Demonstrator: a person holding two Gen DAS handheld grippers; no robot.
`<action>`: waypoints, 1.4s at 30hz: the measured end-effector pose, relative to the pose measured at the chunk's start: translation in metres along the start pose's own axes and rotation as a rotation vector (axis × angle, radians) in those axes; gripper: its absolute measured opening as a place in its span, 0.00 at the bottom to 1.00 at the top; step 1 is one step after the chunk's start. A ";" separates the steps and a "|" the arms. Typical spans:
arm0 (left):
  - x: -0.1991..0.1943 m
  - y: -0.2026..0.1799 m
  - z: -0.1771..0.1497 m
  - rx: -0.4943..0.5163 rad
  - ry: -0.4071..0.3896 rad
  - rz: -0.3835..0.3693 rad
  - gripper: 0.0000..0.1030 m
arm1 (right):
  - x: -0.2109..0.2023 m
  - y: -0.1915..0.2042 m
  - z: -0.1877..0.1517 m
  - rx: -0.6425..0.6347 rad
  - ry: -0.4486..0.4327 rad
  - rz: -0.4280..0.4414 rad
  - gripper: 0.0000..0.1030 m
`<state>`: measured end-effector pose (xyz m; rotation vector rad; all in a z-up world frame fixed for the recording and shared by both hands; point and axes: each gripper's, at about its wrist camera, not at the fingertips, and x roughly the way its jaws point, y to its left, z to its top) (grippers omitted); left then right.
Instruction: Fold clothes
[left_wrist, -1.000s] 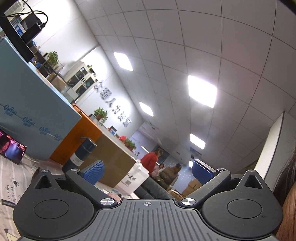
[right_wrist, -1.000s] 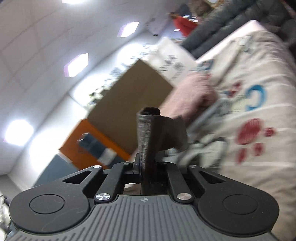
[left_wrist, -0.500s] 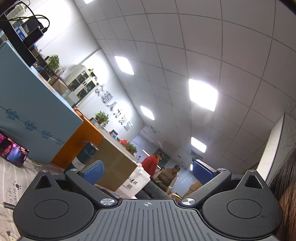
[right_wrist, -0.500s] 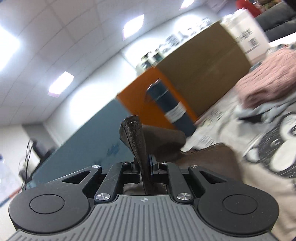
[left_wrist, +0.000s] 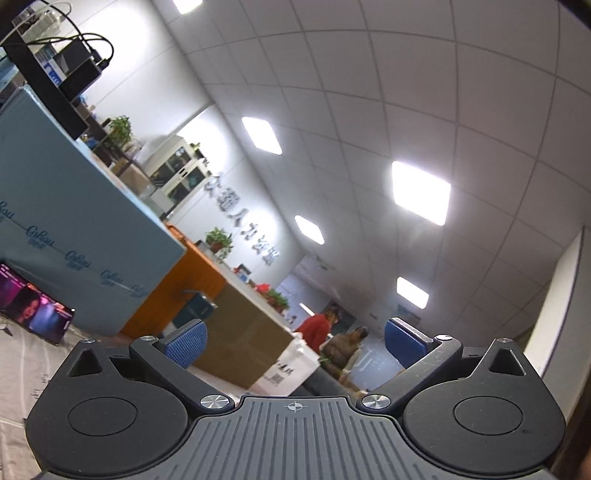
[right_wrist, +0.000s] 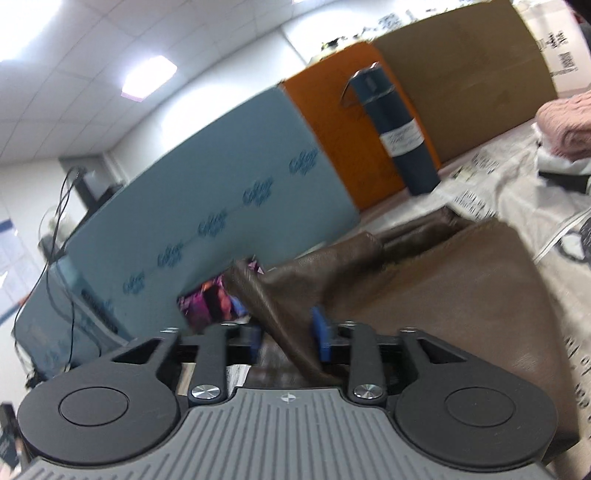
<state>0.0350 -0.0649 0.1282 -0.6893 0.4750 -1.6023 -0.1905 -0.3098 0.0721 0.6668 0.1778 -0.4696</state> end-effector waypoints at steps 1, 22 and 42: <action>0.004 0.004 0.001 -0.003 0.003 0.018 1.00 | 0.000 0.001 -0.003 -0.009 0.015 0.008 0.36; 0.133 0.099 -0.098 0.464 0.348 0.456 1.00 | -0.050 -0.014 -0.009 -0.226 0.089 0.060 0.89; 0.084 0.153 -0.076 -0.270 0.523 0.579 1.00 | -0.089 -0.093 0.030 -0.035 -0.022 -0.008 0.95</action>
